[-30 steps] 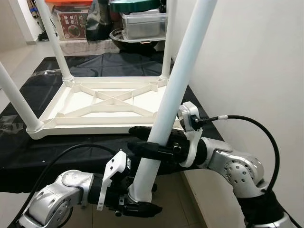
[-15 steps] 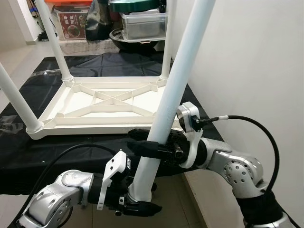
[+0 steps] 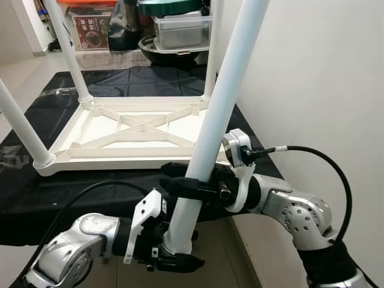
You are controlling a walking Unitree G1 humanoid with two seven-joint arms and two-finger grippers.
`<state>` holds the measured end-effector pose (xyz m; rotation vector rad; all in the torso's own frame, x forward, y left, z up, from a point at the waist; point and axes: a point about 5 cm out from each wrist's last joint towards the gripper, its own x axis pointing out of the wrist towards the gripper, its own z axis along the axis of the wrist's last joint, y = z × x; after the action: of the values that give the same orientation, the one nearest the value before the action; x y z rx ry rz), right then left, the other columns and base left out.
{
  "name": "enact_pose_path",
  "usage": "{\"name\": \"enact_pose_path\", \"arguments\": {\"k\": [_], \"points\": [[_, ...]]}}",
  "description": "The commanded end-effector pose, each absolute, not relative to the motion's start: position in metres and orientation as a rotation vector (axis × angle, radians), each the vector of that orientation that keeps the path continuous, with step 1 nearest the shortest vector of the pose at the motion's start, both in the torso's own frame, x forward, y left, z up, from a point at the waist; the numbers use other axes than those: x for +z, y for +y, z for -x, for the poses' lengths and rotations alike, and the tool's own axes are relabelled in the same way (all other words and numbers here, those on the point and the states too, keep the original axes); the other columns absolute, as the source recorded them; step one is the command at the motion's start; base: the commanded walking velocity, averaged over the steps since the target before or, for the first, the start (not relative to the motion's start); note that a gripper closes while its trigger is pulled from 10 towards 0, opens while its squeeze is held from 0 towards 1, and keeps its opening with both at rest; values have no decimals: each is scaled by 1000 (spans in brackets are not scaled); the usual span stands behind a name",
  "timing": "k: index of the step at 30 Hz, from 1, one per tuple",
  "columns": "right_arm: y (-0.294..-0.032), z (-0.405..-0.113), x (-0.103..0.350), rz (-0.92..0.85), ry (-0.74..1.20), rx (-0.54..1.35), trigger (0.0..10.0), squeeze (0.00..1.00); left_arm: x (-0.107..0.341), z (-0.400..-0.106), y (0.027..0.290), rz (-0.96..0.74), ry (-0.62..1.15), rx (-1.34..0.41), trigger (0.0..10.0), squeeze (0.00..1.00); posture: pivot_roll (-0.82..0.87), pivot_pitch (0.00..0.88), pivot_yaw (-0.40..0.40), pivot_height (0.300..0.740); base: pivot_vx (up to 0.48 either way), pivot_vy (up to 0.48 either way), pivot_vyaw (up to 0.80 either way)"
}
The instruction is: Building children table
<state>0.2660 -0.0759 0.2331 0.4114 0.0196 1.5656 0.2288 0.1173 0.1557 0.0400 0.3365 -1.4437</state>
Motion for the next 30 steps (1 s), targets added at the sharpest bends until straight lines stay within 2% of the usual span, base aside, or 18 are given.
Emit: {"name": "enact_pose_path", "arguments": {"k": [1, 9, 10, 16, 19, 22, 24, 26, 27, 28, 30], "points": [[-76, -265, 239, -401, -7, 1579, 0, 0, 148, -229, 118, -25, 385, -1428, 10000, 1000, 33, 92, 0, 740, 0, 0, 0], [-84, -271, 242, -377, -17, 1558, 0, 0, 147, -228, 126, -24, 390, -1401, 10000, 1000, 38, 84, 0, 740, 0, 0, 0], [-89, -273, 242, -362, -19, 1545, 0, 0, 146, -228, 129, -39, 395, -1380, 10000, 0, 38, 82, 0, 740, 0, 0, 0], [-111, -282, 242, -304, -16, 1464, 0, 0, 141, -228, 141, -47, 409, -1300, 10000, 0, 40, 78, 0, 740, 0, 0, 0], [-138, -297, 239, -245, -23, 1292, 0, 0, 135, -229, 149, -44, 394, -1187, 10000, 0, 44, 75, -2, 740, 0, 0, 0], [-146, -303, 239, -231, -32, 1213, 0, 0, 133, -231, 150, -44, 374, -1132, 10000, 0, 45, 74, -5, 740, 0, 0, 0], [-161, -318, 243, -196, -97, 992, 0, 0, 138, -237, 144, -74, 243, -996, 10000, 0, 42, 73, -5, 740, 0, 0, 0], [-161, -318, 243, -196, -97, 992, 0, 0, 138, -237, 144, -74, 243, -996, 10000, 0, 42, 73, -5, 740, 0, 0, 0], [-167, -326, 247, -191, -128, 870, 0, 0, 144, -241, 139, -79, 167, -914, 10000, 0, 49, 71, -8, 740, 0, 0, 0], [-167, -326, 247, -191, -128, 870, 0, 0, 144, -241, 139, -79, 167, -914, 10000, 0, 49, 71, -8, 740, 0, 0, 0], [-178, -344, 256, -124, -221, 537, 0, 0, 156, -247, 126, -59, 36, -753, 10000, 0, 48, 69, -13, 740, 0, 0, 0]]}}
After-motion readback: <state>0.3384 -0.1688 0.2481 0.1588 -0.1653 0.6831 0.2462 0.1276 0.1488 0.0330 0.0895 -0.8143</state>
